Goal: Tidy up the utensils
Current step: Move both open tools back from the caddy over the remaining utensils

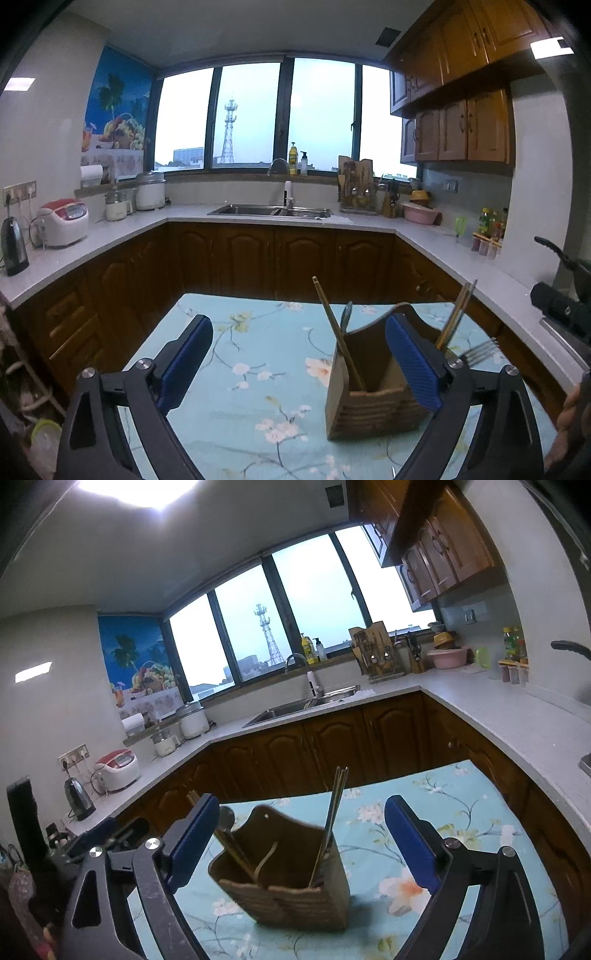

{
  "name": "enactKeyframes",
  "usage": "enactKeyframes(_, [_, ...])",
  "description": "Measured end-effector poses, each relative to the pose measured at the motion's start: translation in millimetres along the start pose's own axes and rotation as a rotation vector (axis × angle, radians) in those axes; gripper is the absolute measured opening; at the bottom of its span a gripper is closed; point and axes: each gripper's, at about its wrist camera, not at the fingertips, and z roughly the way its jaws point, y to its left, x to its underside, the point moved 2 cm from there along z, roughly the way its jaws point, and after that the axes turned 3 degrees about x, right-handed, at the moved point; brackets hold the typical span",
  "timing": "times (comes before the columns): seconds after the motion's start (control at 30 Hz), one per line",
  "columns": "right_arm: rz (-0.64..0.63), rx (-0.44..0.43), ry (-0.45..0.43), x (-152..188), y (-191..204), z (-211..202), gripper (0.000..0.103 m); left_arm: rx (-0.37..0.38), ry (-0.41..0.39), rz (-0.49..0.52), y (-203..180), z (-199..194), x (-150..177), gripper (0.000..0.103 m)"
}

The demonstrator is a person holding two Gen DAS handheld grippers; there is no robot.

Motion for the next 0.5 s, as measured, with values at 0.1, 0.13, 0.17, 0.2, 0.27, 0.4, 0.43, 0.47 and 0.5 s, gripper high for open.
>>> enactKeyframes(0.1, [0.004, 0.0, -0.003, 4.2, 1.0, -11.5, 0.097, 0.012, 0.004, -0.003, 2.1, -17.7, 1.8, 0.1])
enactKeyframes(0.13, [0.005, -0.001, -0.003, 6.4, 1.9, -16.1, 0.097, 0.014, 0.005, -0.007, 2.9, -23.3, 2.3, 0.102])
enactKeyframes(0.17, [0.006, -0.002, -0.003, 8.2, 2.5, -20.4, 0.098, 0.021, 0.008, -0.012, 3.8, -29.8, 3.2, 0.102])
enactKeyframes(0.2, [0.007, -0.002, -0.003, 9.7, 3.3, -24.1, 0.099, 0.027, 0.013, -0.017, 5.0, -36.0, 4.0, 0.102])
enactKeyframes(0.27, [0.011, -0.004, -0.002, 14.0, 5.4, -33.9, 0.1, 0.028, 0.025, -0.027, 9.0, -47.9, 6.8, 0.102])
enactKeyframes(0.4, [0.018, -0.01, -0.004, 23.7, 9.7, -54.6, 0.101, 0.035, 0.063, -0.071, 17.7, -67.5, 12.4, 0.102])
enactKeyframes(0.43, [0.019, -0.013, -0.006, 26.0, 10.8, -59.6, 0.101, 0.034, 0.069, -0.075, 18.1, -72.4, 13.9, 0.102])
enactKeyframes(0.47, [0.019, -0.013, -0.006, 27.8, 11.7, -63.3, 0.101, 0.03, 0.076, -0.082, 19.8, -78.4, 15.4, 0.102])
enactKeyframes(0.5, [0.019, -0.013, -0.006, 29.8, 11.6, -67.0, 0.101, 0.027, 0.077, -0.089, 21.5, -85.1, 16.8, 0.102])
